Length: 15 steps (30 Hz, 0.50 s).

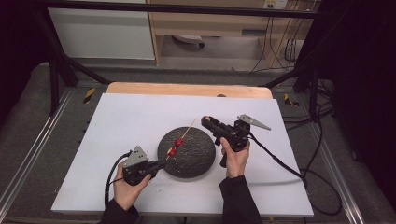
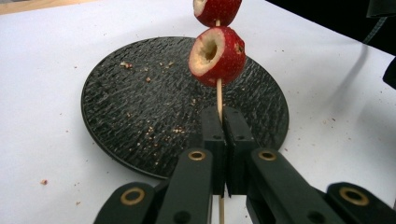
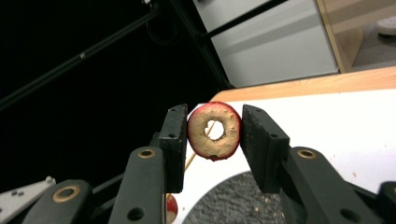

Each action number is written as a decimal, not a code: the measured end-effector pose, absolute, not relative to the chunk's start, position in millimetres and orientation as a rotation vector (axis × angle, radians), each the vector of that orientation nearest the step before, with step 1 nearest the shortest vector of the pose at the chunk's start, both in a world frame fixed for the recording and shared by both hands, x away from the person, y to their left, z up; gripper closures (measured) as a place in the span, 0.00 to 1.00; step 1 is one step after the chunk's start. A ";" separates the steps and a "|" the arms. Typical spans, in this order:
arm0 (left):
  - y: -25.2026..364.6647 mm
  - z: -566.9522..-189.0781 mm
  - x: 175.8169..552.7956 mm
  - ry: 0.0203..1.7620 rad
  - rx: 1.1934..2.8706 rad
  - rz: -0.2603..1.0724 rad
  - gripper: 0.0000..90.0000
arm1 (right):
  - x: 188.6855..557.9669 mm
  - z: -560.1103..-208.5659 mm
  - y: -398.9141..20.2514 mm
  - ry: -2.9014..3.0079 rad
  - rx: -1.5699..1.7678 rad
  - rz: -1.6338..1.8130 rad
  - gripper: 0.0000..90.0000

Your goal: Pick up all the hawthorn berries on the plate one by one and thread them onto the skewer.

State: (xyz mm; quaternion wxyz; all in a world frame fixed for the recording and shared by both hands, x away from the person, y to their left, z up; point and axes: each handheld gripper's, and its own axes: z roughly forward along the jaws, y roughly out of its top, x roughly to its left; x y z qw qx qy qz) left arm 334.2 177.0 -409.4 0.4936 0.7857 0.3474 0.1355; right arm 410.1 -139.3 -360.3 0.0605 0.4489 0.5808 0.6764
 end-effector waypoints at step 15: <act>167.5 -407.9 331.9 0.824 1.885 0.325 0.98 | 419.1 -360.2 -137.2 1.585 1.377 2.127 0.69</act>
